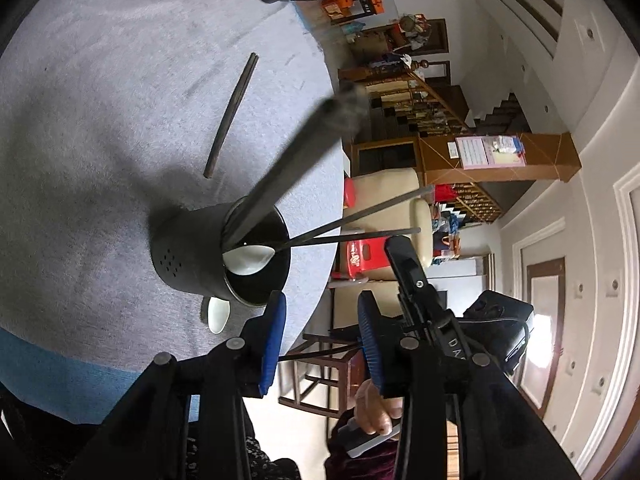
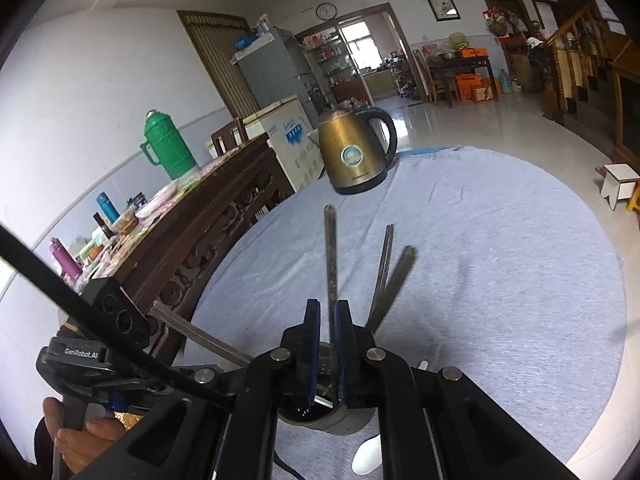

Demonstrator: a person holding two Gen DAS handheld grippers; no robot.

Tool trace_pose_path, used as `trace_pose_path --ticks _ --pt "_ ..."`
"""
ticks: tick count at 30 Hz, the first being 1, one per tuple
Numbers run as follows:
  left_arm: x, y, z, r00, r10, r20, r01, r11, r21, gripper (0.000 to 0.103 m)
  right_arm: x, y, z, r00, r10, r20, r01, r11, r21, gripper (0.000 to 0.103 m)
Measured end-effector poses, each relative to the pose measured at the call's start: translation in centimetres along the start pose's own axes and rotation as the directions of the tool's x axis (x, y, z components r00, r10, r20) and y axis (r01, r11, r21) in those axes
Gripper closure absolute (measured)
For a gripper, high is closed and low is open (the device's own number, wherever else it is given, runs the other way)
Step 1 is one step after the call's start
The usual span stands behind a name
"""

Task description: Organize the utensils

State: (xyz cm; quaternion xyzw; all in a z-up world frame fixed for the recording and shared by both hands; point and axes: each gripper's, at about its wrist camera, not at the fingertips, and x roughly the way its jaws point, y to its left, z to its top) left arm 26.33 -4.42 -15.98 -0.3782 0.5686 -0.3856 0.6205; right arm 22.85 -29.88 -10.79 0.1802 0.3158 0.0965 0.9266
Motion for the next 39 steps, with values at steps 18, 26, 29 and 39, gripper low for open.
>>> trace_pose_path --ticks 18,26,29,39 --pt "-5.7 -4.1 -4.4 0.874 0.297 0.384 -0.445 0.808 0.387 0.045 4.2 -1.3 -11.5 0.949 -0.099 -0.3 0.096 0.995 -0.024 0.046" --pt "-6.7 -3.3 -5.7 0.824 0.327 0.463 -0.528 0.737 0.421 0.044 7.7 -0.7 -13.8 0.903 -0.267 -0.338 0.242 0.963 -0.116 0.048" --pt "-6.2 -2.7 -5.7 0.828 0.34 0.446 -0.529 0.736 0.422 0.044 7.8 -0.7 -13.8 0.892 -0.306 -0.332 0.27 0.951 -0.15 0.065" --pt "-5.9 -1.5 -5.6 0.807 0.393 0.441 -0.566 0.726 0.389 0.044 4.7 -2.2 -12.3 0.919 -0.249 -0.306 0.225 0.968 -0.111 0.072"
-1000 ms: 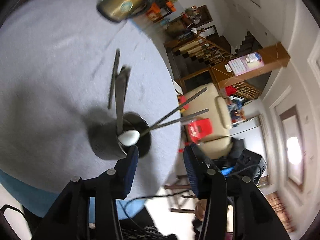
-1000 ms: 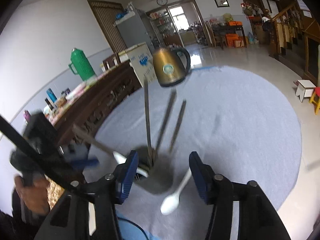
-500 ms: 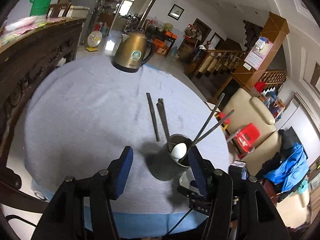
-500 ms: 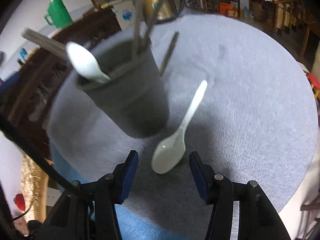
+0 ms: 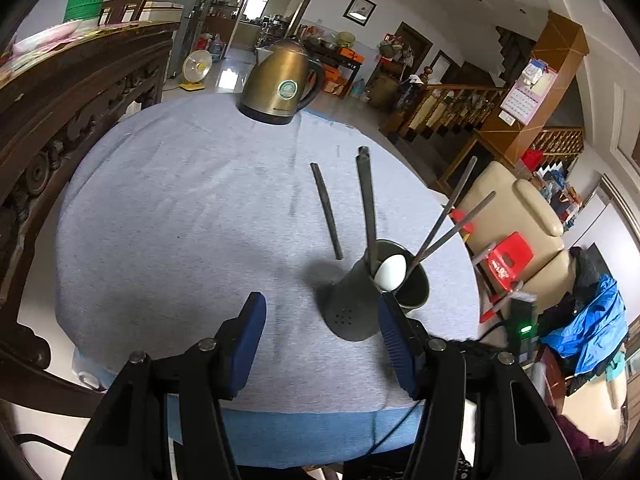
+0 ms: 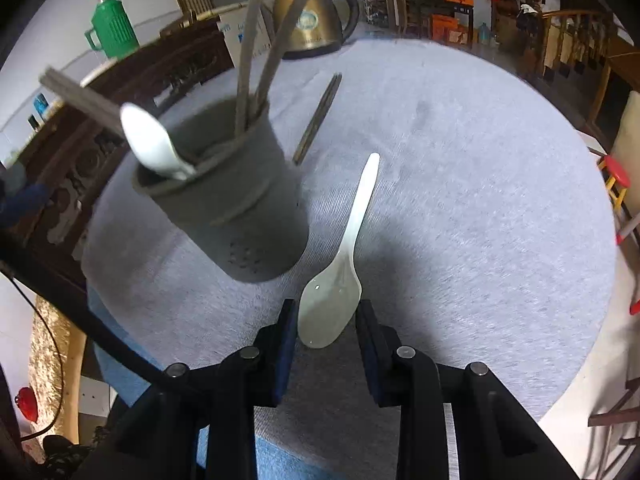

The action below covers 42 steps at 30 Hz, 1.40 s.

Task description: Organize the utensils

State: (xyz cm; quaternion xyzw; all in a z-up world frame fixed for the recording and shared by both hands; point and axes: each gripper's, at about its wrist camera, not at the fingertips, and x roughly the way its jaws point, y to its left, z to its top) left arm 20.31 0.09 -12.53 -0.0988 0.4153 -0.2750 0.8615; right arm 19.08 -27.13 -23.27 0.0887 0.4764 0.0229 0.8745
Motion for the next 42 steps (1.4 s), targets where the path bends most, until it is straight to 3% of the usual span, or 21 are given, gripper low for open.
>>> trace_pose_path --ticks 7,10,13,17,20,24,28,32,40,42 --pt "0.9 2.4 0.8 0.994 0.109 -0.018 -0.109 0.994 0.012 0.044 -2.8 -2.7 0.8 0.998 0.051 0.028 -0.053 0.997 0.052 0.072" --pt "0.6 4.2 1.1 0.989 0.146 -0.019 -0.147 0.989 -0.031 0.044 -3.3 -3.7 0.8 0.983 0.184 -0.009 -0.182 0.975 0.126 0.072" --pt "0.3 5.0 1.1 0.986 0.165 -0.021 -0.166 0.985 -0.047 0.044 -3.6 -5.0 0.6 0.93 0.362 -0.059 -0.337 0.907 0.253 0.072" --pt "0.9 4.5 0.8 0.986 0.162 -0.036 -0.163 0.986 -0.022 0.044 -4.9 -6.2 0.1 0.868 0.489 -0.084 -0.429 0.825 0.368 0.072" --pt "1.3 3.9 0.9 0.987 0.153 -0.045 -0.153 0.988 -0.009 0.044 -6.8 -6.7 0.1 0.799 0.596 -0.082 -0.512 0.745 0.427 0.072" --pt "1.4 3.4 0.8 0.988 0.148 -0.053 -0.149 0.989 -0.003 0.044 -9.0 -5.8 0.2 0.726 0.682 -0.086 -0.563 0.661 0.497 0.072" --pt "1.1 3.4 0.8 0.987 0.15 -0.052 -0.15 0.989 -0.009 0.044 -10.3 -3.7 1.3 0.684 0.725 -0.082 -0.594 0.619 0.514 0.072" --pt "0.6 3.4 0.7 0.988 0.151 -0.041 -0.151 0.988 -0.014 0.044 -11.0 -1.9 3.0 0.673 0.735 -0.081 -0.606 0.612 0.508 0.072" --pt "-0.4 3.8 0.6 0.989 0.144 -0.028 -0.145 0.989 -0.031 0.044 -6.2 -0.9 6.4 0.691 0.708 -0.147 -0.467 0.593 0.656 0.071" --pt "-0.7 4.0 0.6 0.99 0.138 -0.024 -0.139 0.99 -0.037 0.044 -5.6 -1.1 7.1 0.709 0.689 -0.152 -0.433 0.595 0.677 0.07"
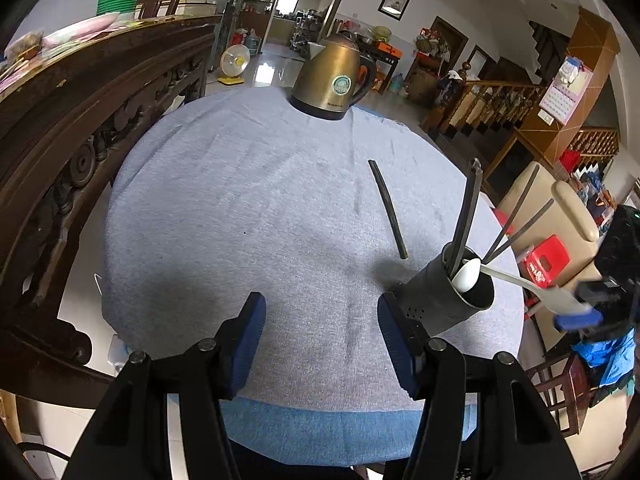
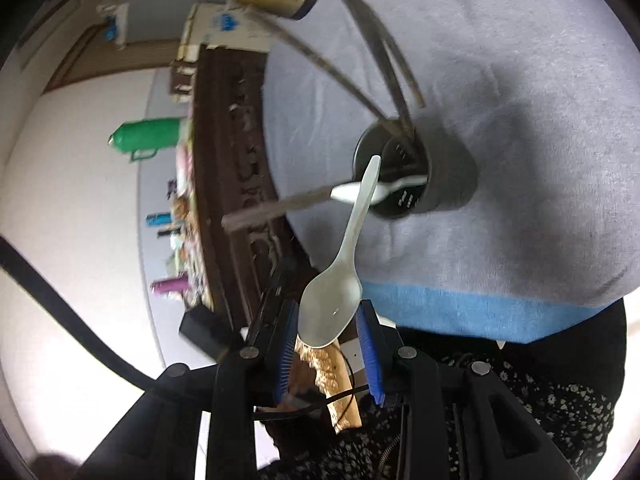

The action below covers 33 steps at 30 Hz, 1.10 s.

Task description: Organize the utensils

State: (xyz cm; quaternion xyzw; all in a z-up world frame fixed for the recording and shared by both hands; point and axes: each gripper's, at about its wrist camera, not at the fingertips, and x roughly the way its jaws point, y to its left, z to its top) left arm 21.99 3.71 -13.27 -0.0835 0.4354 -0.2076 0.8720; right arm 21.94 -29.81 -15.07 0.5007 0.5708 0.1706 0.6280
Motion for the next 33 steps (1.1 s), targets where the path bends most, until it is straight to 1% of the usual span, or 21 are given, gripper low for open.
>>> trace_pose_path --ticks 3,4,5,6,10,12,14,16,17,18,19,21,22,23,24,25,27,29,30,31,33 --pt "-0.1 0.1 0.1 1.0 -0.013 0.001 0.013 1.0 -0.006 0.044 0.1 -0.1 1.5 1.0 -0.024 0.016 0.022 0.995 0.098 0.068" --pt "0.0 0.1 0.1 1.0 -0.018 0.0 0.018 1.0 -0.008 0.044 0.1 -0.3 2.0 1.0 -0.023 0.011 0.022 0.992 0.124 0.055" --pt "0.1 0.2 0.2 1.0 -0.023 -0.001 0.023 1.0 -0.01 0.044 0.2 -0.3 2.5 1.0 -0.016 0.004 0.015 0.988 0.153 0.048" --pt "0.2 0.2 0.2 1.0 -0.028 -0.002 0.028 1.0 -0.012 0.044 0.1 -0.2 2.9 1.0 -0.01 0.018 0.007 0.987 0.16 0.047" --pt "0.5 0.0 0.3 0.999 -0.038 -0.011 0.038 0.999 -0.006 0.044 -1.7 1.9 4.3 0.989 0.055 0.137 -0.069 0.992 0.102 0.045" --pt "0.6 0.1 0.3 0.999 -0.035 -0.011 0.035 0.999 -0.008 0.044 -2.7 2.8 4.3 0.979 0.073 0.189 -0.081 0.996 0.039 0.037" --pt "0.7 0.4 0.3 0.999 -0.032 -0.013 0.032 0.999 -0.016 0.044 -3.4 3.3 4.1 0.975 0.097 0.199 -0.097 0.995 -0.011 0.036" --pt "0.9 0.7 0.4 1.0 -0.02 -0.016 0.019 1.0 -0.02 0.044 -4.6 3.4 3.5 0.96 0.118 0.254 -0.103 0.992 -0.07 0.036" --pt "1.0 0.8 0.5 1.0 -0.014 -0.018 0.014 1.0 -0.022 0.044 -5.4 3.5 3.1 0.947 0.118 0.298 -0.091 0.99 -0.105 0.036" --pt "1.2 1.0 0.7 1.0 -0.004 -0.021 0.003 1.0 -0.022 0.044 -6.6 3.4 2.6 0.924 0.118 0.363 -0.068 0.987 -0.147 0.036" --pt "1.3 1.1 0.8 1.0 0.005 -0.022 -0.005 1.0 -0.021 0.044 -7.6 3.4 2.3 0.906 0.121 0.405 -0.058 0.984 -0.166 0.036" --pt "1.5 1.3 1.3 0.999 0.048 -0.022 -0.048 0.999 -0.01 0.044 -9.4 2.5 1.4 0.858 0.121 0.5 -0.023 0.98 -0.198 0.036" --pt "1.5 1.3 1.6 0.998 0.067 -0.018 -0.067 0.998 -0.001 0.044 -9.9 2.2 1.2 0.842 0.103 0.529 0.007 0.979 -0.202 0.036" --pt "1.5 1.4 1.9 0.996 0.09 -0.011 -0.09 0.996 0.008 0.044 -10.5 1.9 0.9 0.818 0.064 0.572 0.065 0.977 -0.201 0.036" --pt "1.5 1.4 2.3 0.992 0.122 -0.003 -0.122 0.992 0.02 0.044 -10.9 1.6 0.6 0.784 0.009 0.621 0.14 0.971 -0.191 0.036" --pt "1.5 1.4 2.9 0.986 0.166 0.006 -0.166 0.986 0.03 0.044 -11.2 1.3 0.4 0.76 -0.03 0.649 0.192 0.965 -0.18 0.036" --pt "1.4 1.4 3.6 0.977 0.212 0.022 -0.213 0.976 0.038 0.04 -11.3 0.7 0.2 0.693 -0.126 0.71 0.318 0.937 -0.144 0.037" --pt "1.3 1.4 4.4 0.969 0.243 0.035 -0.244 0.969 0.045 0.037 -10.9 0.1 0.5 0.643 -0.194 0.741 0.401 0.91 -0.11 0.037" --pt "1.3 1.5 4.8 0.967 0.254 0.037 -0.255 0.966 0.046 0.037 -10.7 -0.3 0.7 0.632 -0.213 0.745 0.421 0.902 -0.099 0.038" --pt "1.4 1.5 5.2 0.965 0.261 0.038 -0.262 0.964 0.05 0.037 -10.4 -0.9 1.1 0.63 -0.226 0.743 0.428 0.899 -0.089 0.04" --pt "1.4 1.3 5.9 0.959 0.28 0.04 -0.283 0.957 0.069 0.037 -9.7 -1.7 1.8 0.643 -0.241 0.727 0.426 0.901 -0.079 0.042"
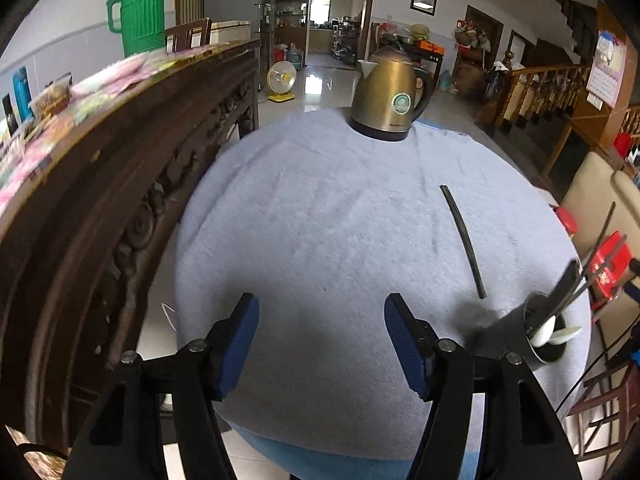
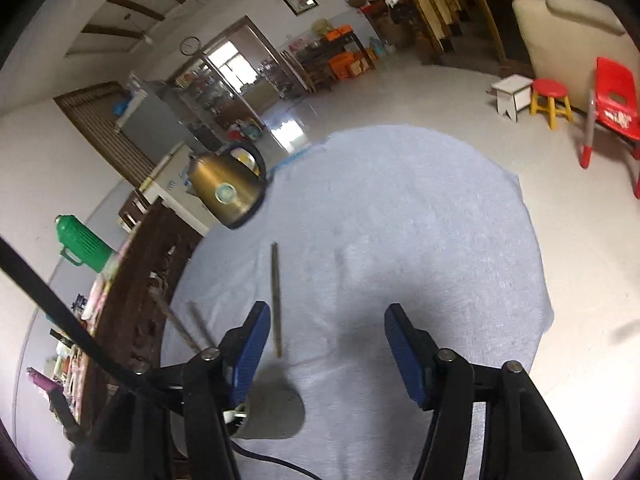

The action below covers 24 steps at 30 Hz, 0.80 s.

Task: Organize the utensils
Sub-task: 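Move the open right tool toward the last chopstick on the cloth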

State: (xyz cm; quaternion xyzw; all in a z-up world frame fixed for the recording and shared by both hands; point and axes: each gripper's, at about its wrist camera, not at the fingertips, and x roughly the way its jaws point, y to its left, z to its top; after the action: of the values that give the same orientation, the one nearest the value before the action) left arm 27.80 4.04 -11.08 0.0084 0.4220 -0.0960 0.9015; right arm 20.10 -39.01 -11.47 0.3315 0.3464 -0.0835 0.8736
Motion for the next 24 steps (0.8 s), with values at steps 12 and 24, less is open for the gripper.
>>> trace_pose_path --ticks 12,24 --pt "-0.7 -1.0 3.7 0.99 0.127 0.059 -0.131 0.989 0.07 0.034 2.8 -2.3 0.4 0.999 0.012 -0.04 -0.01 0.999 0.033 0.042" --pt "0.2 -0.9 4.8 0.964 0.258 0.062 -0.263 0.96 0.1 0.034 5.8 -1.8 1.8 0.999 0.009 -0.047 -0.008 1.0 0.002 0.042"
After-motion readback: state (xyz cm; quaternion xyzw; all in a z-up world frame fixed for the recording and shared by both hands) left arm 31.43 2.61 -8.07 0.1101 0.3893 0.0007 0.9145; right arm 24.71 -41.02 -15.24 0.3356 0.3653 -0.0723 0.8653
